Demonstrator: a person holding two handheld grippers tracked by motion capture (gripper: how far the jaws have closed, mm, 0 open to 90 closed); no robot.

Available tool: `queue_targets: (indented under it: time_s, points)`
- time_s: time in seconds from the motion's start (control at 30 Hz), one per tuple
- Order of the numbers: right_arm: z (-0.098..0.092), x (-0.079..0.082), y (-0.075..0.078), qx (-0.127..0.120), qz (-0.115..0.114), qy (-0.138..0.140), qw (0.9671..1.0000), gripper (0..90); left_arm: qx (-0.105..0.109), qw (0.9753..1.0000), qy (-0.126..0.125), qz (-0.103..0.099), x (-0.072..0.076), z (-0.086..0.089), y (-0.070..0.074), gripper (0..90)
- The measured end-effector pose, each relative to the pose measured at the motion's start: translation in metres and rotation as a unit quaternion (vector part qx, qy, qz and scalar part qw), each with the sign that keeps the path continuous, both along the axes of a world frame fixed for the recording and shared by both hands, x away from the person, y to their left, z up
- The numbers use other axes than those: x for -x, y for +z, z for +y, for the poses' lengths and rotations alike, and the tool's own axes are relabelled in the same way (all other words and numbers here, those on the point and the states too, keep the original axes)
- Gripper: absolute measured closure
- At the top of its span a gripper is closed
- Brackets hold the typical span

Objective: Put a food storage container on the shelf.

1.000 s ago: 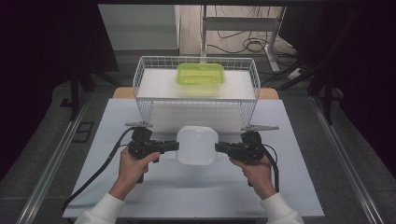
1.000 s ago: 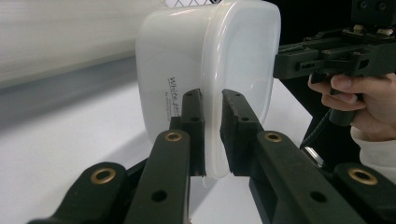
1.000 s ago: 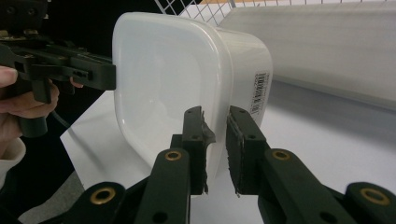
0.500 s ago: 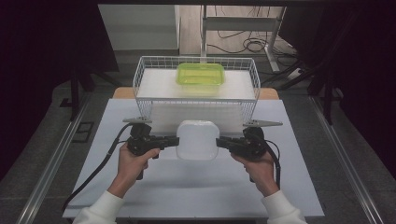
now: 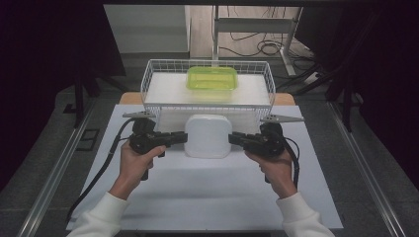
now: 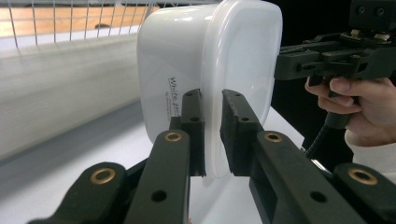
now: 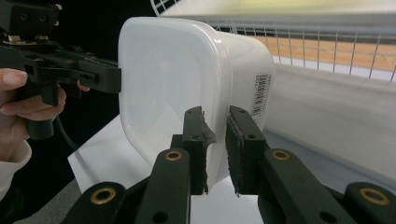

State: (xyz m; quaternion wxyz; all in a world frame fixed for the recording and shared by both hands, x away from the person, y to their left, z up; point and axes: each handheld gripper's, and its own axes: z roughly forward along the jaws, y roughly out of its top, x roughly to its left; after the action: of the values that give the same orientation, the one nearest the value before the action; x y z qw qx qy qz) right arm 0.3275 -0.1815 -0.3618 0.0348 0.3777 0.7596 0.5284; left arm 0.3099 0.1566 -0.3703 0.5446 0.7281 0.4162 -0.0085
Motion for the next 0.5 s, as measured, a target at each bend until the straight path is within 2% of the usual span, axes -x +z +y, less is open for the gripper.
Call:
queue_targets:
  time_s: [0.5]
  points:
    - [0.001, -0.009, 0.031, -0.004, -0.021, -0.001, 0.9998, 77.6, 0.002, 0.9998, 0.005, -0.022, -0.009, 0.000, 0.030, 79.8]
